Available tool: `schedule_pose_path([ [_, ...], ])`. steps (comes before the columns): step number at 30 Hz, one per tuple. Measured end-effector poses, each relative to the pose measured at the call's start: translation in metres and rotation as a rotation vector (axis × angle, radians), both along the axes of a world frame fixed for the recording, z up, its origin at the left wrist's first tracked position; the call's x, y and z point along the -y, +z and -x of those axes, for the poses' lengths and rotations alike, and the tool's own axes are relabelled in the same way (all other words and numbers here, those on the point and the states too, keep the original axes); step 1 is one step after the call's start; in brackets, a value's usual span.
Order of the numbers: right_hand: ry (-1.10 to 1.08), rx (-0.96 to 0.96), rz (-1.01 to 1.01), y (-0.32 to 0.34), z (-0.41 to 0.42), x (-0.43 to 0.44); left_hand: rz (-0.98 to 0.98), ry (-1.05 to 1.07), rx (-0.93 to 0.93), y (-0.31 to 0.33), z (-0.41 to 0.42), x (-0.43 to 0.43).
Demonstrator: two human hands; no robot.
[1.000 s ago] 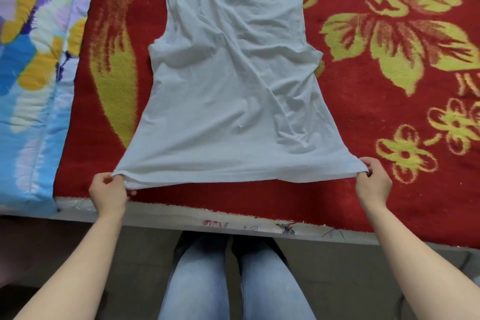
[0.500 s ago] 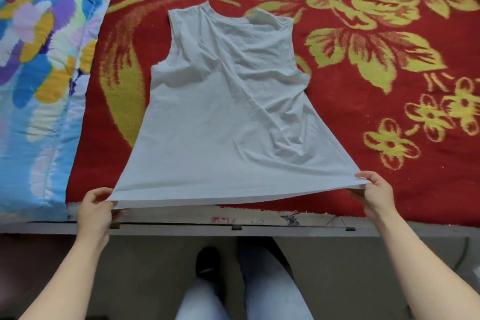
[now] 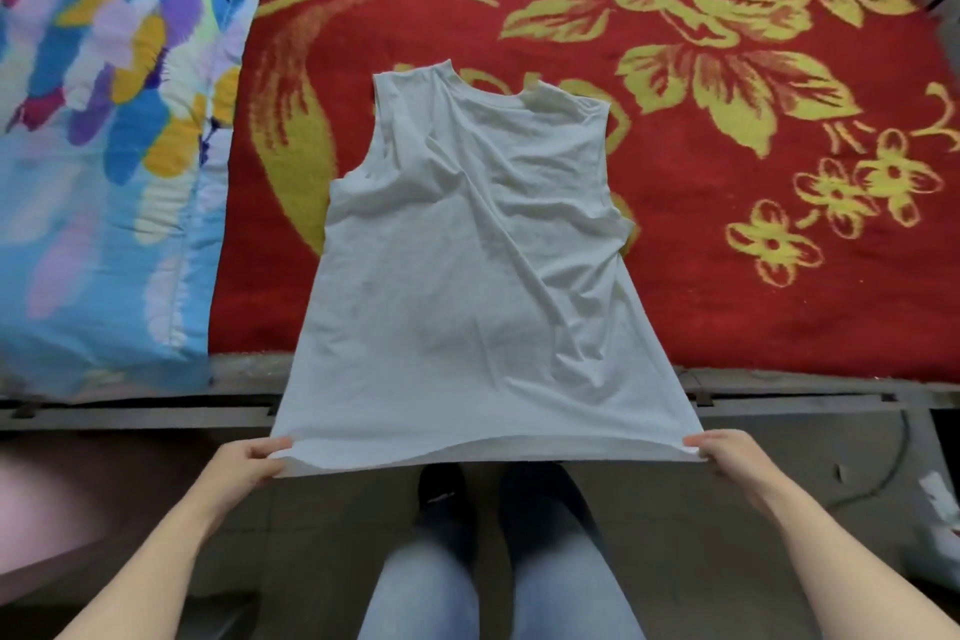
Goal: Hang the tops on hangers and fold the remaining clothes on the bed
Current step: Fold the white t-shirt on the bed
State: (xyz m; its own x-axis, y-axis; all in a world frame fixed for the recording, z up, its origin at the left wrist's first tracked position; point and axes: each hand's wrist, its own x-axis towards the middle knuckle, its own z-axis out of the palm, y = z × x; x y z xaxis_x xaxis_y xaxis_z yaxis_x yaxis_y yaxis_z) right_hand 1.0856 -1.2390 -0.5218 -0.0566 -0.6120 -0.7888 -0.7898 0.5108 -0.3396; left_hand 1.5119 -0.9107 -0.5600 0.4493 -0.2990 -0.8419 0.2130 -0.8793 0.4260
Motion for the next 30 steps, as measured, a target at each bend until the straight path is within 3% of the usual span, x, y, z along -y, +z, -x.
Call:
schedule_pose_path([
  [4,0.107,-0.070,0.011,0.000,-0.030,-0.004,-0.038,-0.098,0.143,-0.004,0.005,0.025],
  [15,0.204,-0.005,0.155,-0.006,-0.117,0.073,0.080,-0.147,0.408,0.002,-0.035,0.155],
  [30,0.510,-0.037,0.390,-0.055,-0.266,0.323,0.135,-0.115,0.538,-0.036,-0.151,0.391],
])
